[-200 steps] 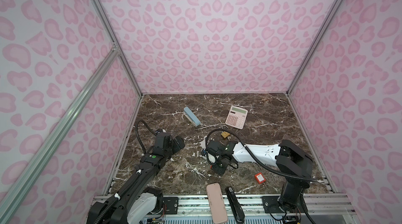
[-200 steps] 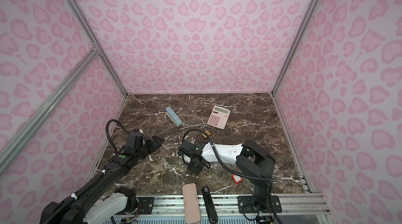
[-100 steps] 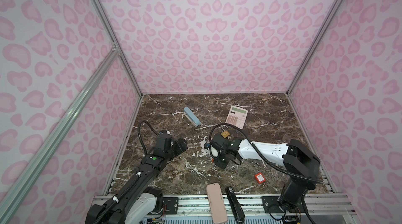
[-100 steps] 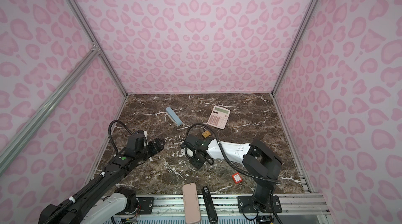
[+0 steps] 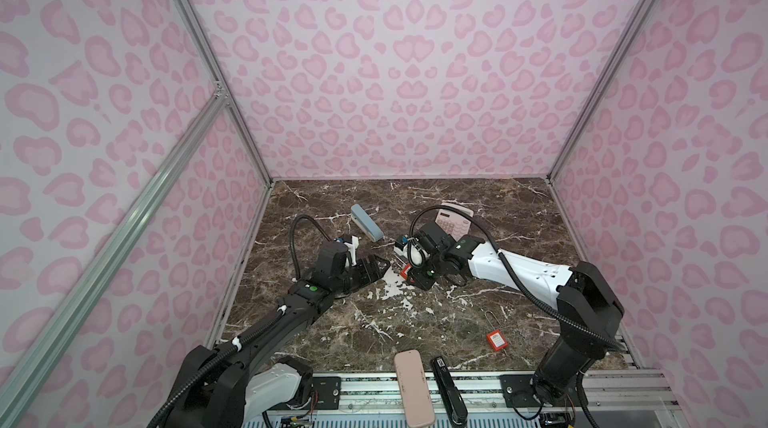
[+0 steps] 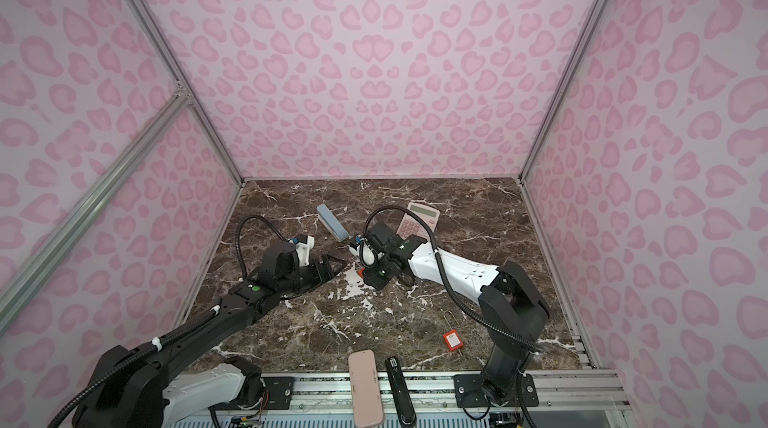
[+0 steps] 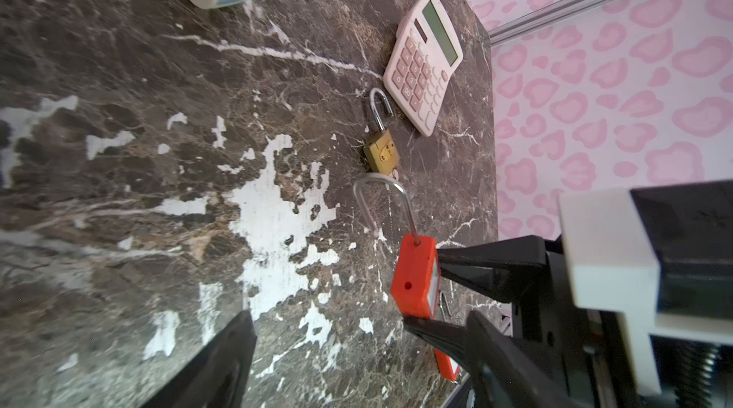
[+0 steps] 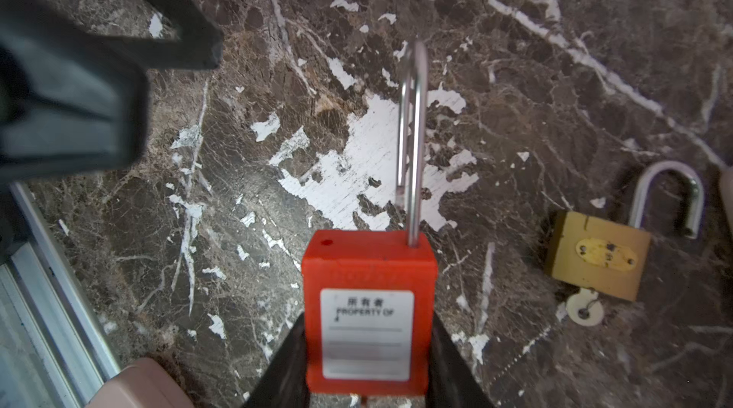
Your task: Lock with the key
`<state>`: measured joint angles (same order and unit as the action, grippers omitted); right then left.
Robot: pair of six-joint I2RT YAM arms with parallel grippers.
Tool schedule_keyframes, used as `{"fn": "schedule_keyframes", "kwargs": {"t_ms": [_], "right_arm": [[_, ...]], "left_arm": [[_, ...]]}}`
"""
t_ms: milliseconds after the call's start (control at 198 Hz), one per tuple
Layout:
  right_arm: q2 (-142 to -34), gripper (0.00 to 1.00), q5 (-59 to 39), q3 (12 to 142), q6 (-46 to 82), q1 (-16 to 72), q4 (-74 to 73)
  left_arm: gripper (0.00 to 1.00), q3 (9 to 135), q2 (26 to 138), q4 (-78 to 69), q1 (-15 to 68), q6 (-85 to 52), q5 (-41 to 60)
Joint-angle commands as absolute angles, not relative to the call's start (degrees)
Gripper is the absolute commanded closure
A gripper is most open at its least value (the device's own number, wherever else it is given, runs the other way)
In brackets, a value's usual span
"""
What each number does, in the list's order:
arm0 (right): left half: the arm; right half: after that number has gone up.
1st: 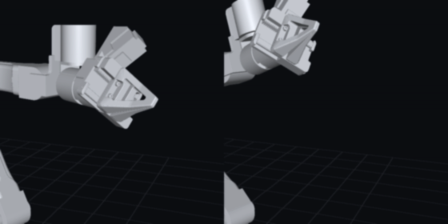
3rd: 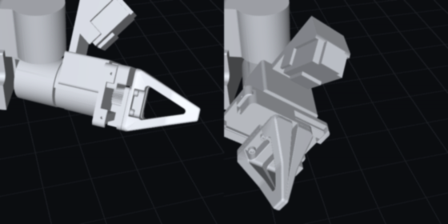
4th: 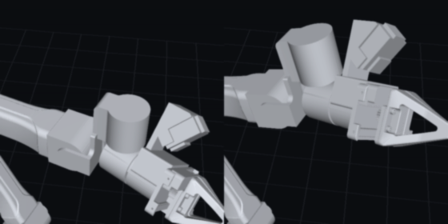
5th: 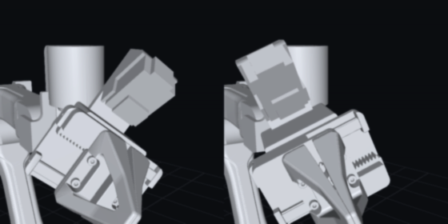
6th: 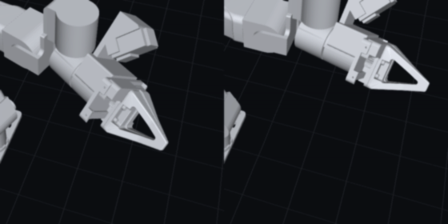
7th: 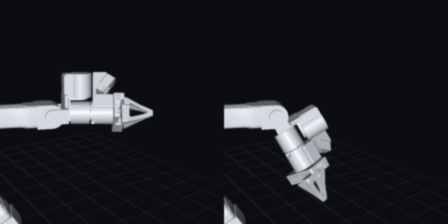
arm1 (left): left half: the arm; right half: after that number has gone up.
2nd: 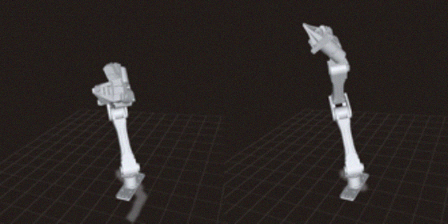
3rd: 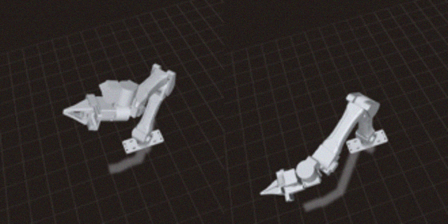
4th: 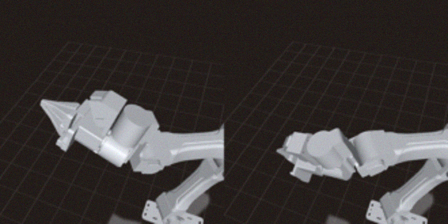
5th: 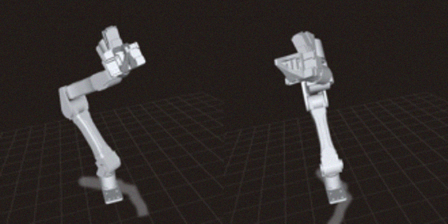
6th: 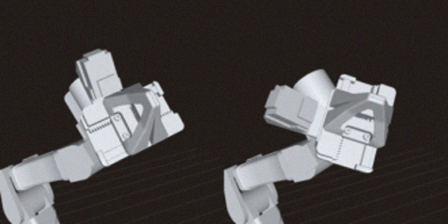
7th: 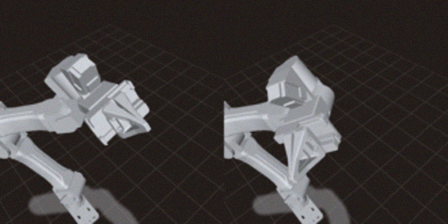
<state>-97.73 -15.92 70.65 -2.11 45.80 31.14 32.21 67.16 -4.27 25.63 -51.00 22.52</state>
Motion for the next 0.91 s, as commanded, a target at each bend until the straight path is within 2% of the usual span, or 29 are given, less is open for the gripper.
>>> {"fn": "schedule_keyframes", "kwargs": {"t_ms": [0, 152, 632, 763, 783, 905], "right_arm": [[-96.7, 0.65, -18.5, 69.6, -0.9, 45.8, 29.8], [-95.2, 0.65, -21.3, 67.6, 1.7, 45.4, 26.9], [-94.8, 0.65, -23.2, 69.7, 1.3, 43.5, 26.0], [-94.2, 0.64, -22.9, 69.5, 1.3, 43.5, 25.6], [-94.3, 0.64, -22.8, 69.4, 1.2, 43.5, 25.6], [-94.1, 0.62, -22.3, 69.5, 1.1, 43.5, 25.4]], "left_arm": [[0.26, 31.5, 69.8, -16.6, 26.0, -56.3, 26.5], [0.37, 33.0, 73.9, -20.1, 27.4, -57.1, 28.6], [0.54, 35.6, 79.4, -20.3, 31.2, -56.9, 29.6], [0.63, 35.8, 80.2, -21.0, 31.6, -57.4, 29.6], [0.68, 35.9, 80.2, -21.0, 31.6, -57.4, 29.7], [0.77, 36.4, 80.2, -21.0, 31.7, -57.4, 29.5]]}}
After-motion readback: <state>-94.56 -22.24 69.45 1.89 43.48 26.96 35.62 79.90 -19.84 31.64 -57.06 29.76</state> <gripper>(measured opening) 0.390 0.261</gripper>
